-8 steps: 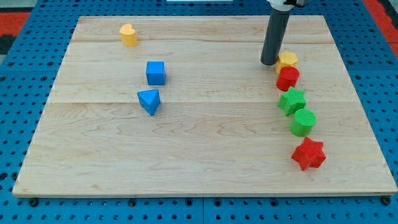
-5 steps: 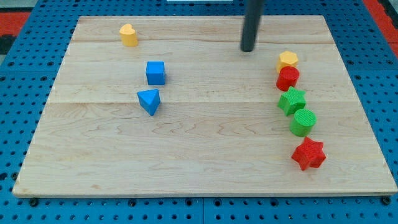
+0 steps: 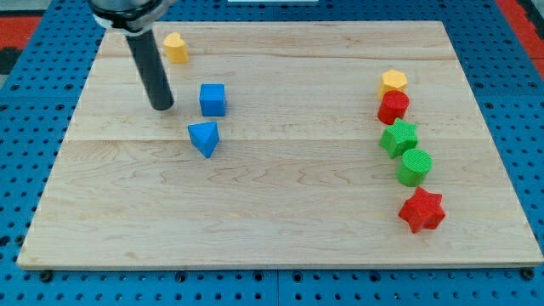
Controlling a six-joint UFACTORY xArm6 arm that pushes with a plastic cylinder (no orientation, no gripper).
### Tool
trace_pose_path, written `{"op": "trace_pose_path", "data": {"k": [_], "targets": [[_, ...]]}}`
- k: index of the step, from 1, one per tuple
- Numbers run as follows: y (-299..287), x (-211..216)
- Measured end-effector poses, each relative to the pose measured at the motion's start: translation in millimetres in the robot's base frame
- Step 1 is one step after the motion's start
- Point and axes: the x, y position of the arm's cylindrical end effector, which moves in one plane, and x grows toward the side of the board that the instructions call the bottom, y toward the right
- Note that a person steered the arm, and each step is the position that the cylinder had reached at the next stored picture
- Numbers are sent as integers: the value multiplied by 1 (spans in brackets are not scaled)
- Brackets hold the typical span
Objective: Slide blue cube towards top right
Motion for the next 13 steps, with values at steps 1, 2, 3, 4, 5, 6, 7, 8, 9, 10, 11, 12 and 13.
{"op": "trace_pose_path", "data": {"k": [1, 2, 3, 4, 5, 6, 7, 8, 9, 10, 11, 12, 13], "targets": [[48, -10], [91, -9], [107, -10], [135, -14], [127, 3], [125, 34], [141, 22], [151, -7], [176, -24], [213, -44], [238, -75], [263, -96], [297, -97]]}}
